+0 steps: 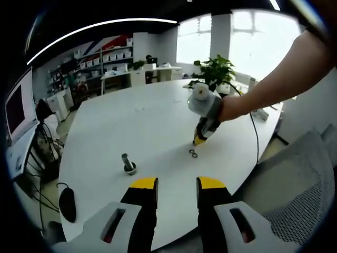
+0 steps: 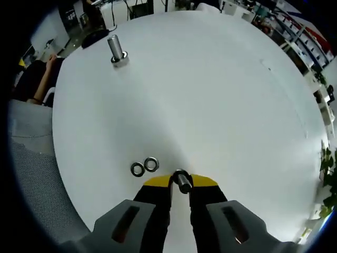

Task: Place the washer onto the threaded stud by aligning its center hole with the stud, sliding it down to the base, and recovering from edge contact or off-axis alignment until the washer reaches the visible bottom stop.

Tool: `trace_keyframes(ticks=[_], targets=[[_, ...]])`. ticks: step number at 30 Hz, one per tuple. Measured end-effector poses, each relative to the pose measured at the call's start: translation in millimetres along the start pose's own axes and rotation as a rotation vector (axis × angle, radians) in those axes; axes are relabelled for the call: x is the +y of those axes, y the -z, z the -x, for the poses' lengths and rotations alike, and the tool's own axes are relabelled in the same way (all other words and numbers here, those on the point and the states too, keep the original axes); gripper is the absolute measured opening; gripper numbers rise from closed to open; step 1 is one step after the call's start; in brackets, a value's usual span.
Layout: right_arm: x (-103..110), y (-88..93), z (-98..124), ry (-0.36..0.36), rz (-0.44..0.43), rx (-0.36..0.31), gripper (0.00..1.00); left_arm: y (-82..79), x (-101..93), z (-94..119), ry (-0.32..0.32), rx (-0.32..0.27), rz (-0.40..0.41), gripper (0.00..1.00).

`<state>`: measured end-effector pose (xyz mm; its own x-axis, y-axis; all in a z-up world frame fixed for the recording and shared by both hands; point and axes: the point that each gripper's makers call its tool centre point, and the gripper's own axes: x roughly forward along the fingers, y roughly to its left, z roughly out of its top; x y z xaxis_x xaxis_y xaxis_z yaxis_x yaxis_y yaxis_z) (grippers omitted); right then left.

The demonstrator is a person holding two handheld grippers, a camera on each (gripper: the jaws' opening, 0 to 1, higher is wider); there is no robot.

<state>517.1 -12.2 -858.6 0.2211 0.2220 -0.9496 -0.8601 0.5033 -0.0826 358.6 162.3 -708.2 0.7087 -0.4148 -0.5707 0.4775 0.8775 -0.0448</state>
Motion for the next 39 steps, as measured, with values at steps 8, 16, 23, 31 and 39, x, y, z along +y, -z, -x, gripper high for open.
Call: trace_keyframes(ticks=[8,16,23,31,39], targets=[[2,1.6,6,-0.001,-0.003,-0.015,0.16,1.0,0.7,0,-0.001,0.004,0.006,0.27],[3,7.3,18,0.008,-0.038,-0.037,0.18,-0.1,0.0,0,0.005,0.001,0.002,0.27],[7,13.9,25,0.014,-0.055,-0.048,0.18,-0.3,-0.5,1,0.007,0.0,-0.002,0.27],[25,10.9,25,-0.006,-0.085,-0.079,0.18,-1.0,-0.2,1,0.007,-0.004,-0.002,0.27],[51,2.9,13,-0.049,-0.062,-0.083,0.18,-0.1,-0.6,0,0.005,0.0,-0.006,0.27]])
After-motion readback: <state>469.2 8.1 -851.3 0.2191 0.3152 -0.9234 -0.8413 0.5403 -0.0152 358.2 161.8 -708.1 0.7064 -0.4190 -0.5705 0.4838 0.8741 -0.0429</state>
